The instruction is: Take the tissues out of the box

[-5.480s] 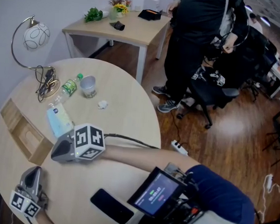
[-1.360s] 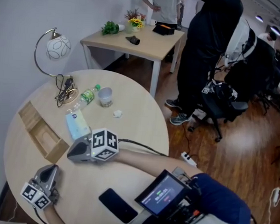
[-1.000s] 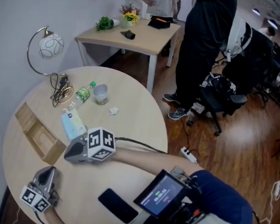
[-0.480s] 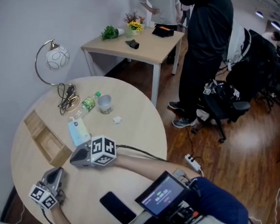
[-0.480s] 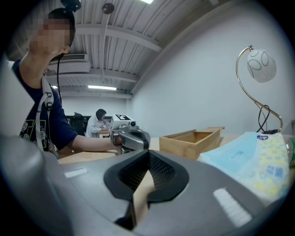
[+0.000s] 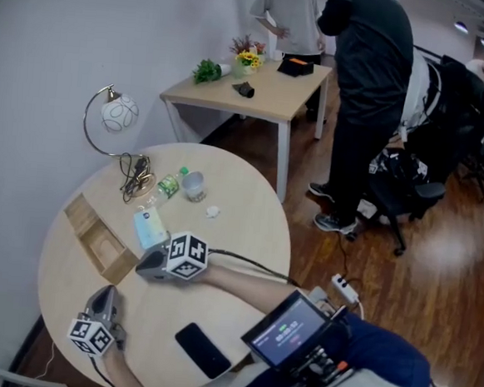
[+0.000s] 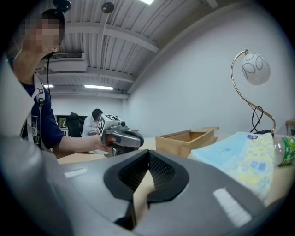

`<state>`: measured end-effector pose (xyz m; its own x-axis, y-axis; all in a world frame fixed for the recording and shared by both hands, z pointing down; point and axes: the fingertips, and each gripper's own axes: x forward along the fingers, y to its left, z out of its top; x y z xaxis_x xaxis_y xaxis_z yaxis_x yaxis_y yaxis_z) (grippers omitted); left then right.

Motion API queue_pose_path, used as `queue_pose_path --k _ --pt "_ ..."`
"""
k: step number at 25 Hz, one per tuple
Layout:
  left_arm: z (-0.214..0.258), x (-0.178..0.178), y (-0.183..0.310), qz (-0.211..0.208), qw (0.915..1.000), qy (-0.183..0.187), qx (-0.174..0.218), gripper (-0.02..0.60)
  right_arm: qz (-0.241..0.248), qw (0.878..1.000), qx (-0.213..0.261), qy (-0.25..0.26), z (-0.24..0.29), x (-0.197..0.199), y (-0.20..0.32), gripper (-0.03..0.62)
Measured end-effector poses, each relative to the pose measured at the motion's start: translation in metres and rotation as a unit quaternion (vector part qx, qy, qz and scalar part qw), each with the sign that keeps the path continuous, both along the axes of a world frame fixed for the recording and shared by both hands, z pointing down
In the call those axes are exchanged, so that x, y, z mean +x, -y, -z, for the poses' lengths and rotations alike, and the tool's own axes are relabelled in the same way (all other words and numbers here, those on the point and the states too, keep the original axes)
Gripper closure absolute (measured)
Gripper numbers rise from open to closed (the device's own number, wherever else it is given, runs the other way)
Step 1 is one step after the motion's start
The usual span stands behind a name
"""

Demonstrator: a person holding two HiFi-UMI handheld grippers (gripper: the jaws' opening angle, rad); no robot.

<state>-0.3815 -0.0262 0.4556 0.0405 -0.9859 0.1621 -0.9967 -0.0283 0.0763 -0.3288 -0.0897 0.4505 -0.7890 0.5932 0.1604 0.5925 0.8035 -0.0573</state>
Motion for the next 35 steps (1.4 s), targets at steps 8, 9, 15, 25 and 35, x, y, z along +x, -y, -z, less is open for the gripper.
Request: queue_pose_path --k 8,9,15,25,35 --pt "-0.002 0.005 -0.003 0.008 1.0000 -0.004 0.002 0.577 0.005 1.000 0.001 -0.004 -0.002 0.005 -0.002 0.588" --pt "0.001 0.003 -0.007 0.019 0.9998 -0.001 0.001 0.577 0.004 1.000 0.001 -0.001 -0.001 0.005 -0.002 0.588" --pt "0.000 -0.020 -0.023 0.098 0.9952 -0.001 -0.003 0.577 0.003 1.000 -0.002 0.000 0.002 -0.001 -0.001 0.588" --pt "0.001 -0.017 -0.024 0.096 0.9954 0.000 -0.008 0.577 0.002 1.000 -0.005 -0.001 0.001 0.001 -0.002 0.588" --pt "0.004 -0.009 -0.025 0.096 0.9954 0.001 -0.003 0.577 0.007 1.000 -0.002 -0.003 -0.001 0.008 -0.005 0.588"
